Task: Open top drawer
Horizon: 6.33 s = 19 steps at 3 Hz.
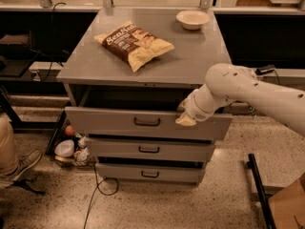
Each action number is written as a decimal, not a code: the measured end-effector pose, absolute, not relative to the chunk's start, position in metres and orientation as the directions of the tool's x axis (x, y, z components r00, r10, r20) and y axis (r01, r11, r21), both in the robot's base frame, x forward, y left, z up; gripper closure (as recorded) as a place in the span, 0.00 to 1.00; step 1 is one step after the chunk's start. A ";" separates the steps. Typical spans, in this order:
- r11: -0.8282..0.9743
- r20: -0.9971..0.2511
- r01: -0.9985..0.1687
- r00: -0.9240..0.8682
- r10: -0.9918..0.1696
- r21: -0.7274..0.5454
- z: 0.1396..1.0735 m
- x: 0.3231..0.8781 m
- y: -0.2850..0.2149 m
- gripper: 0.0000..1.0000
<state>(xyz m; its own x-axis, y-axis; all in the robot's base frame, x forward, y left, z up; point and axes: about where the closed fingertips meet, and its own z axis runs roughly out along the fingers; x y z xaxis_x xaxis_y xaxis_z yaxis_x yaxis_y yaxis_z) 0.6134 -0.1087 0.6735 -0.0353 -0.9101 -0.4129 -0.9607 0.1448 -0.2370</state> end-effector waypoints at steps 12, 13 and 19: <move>0.308 -0.434 -0.923 -0.185 -0.882 -0.231 0.696 0.493 -0.140 1.00; 0.308 -0.434 -0.923 -0.185 -0.882 -0.231 0.702 0.492 -0.140 1.00; 0.299 -0.430 -0.924 -0.177 -0.885 -0.236 0.705 0.490 -0.137 0.00</move>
Offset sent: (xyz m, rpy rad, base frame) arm 0.0053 -0.0087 -0.0125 -0.0177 -0.0392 0.0385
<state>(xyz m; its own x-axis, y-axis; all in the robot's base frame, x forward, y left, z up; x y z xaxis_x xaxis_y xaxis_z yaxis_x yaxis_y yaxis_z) 0.4904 -0.1366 0.7052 -0.1766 -0.8852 -0.4305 -0.9245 0.2993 -0.2362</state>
